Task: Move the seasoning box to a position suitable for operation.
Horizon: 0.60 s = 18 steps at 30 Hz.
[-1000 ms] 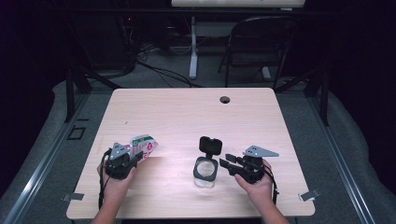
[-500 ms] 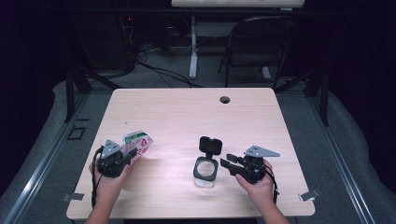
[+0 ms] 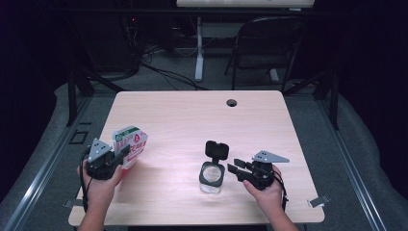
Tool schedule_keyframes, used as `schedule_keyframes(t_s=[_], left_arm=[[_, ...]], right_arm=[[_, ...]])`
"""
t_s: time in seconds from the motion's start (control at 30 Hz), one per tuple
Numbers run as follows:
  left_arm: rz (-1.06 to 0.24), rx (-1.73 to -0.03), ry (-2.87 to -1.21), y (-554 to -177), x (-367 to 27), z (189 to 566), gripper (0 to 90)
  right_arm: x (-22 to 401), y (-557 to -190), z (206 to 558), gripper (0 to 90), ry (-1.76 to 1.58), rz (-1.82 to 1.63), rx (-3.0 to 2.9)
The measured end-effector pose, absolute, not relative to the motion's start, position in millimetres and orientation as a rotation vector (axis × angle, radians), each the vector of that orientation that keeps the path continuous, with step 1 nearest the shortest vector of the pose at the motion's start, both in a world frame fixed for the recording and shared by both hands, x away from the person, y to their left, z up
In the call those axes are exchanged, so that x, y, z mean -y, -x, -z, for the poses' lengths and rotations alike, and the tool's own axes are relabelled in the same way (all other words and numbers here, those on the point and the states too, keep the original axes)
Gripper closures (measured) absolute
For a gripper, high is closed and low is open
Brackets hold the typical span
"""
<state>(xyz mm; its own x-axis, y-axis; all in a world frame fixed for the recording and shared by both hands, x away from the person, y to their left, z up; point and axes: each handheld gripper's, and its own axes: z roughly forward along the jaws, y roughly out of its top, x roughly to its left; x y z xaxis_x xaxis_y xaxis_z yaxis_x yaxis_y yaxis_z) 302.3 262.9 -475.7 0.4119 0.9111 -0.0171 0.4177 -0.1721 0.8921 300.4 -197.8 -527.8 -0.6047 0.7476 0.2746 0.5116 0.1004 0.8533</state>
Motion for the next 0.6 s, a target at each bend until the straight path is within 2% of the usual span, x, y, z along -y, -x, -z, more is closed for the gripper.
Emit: schedule_keyframes(t_s=[0.6], left_arm=[[-0.687, -1.129, -1.747, -296.8, -263.9, 463.4, 90.0]], right_arm=[[198.3, -299.7, 527.9, 60.0, -1.259, -1.498, -2.150]])
